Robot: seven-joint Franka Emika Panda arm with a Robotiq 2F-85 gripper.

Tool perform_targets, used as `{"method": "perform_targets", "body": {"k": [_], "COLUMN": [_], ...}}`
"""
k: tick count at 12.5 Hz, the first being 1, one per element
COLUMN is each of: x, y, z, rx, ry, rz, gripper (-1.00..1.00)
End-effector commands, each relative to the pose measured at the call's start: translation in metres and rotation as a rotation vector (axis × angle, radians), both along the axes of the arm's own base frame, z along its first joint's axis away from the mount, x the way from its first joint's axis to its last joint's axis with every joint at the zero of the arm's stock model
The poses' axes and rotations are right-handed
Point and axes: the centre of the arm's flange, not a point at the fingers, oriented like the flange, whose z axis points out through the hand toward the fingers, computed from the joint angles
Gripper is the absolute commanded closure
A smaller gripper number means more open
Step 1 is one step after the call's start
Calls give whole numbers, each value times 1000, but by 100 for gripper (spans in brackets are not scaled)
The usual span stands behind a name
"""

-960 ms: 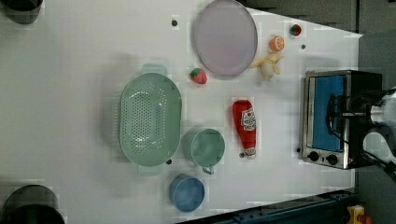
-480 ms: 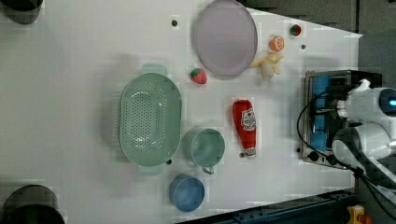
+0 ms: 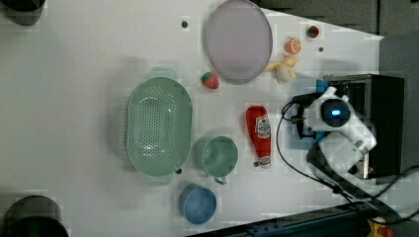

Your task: Flap open oven.

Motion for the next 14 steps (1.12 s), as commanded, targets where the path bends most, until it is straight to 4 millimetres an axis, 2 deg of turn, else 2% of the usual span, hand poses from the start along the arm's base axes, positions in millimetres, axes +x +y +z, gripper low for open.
{"method": "perform_targets", "body": {"k": [1, 4, 6, 7, 8, 10, 14], "x": [0, -4, -4, 1, 9, 25, 43], "y": [13, 20, 19, 23, 25, 29, 28], "z": [-8, -23, -25, -19, -7, 32, 139], "rx": [-35, -45, -44, -26, -4, 58, 278], "ry": [-123, -117, -115, -135, -170, -253, -420], "rz": [-159, -164, -165, -163, -171, -247, -597], "gripper": [65, 65, 65, 65, 65, 65, 65]}}
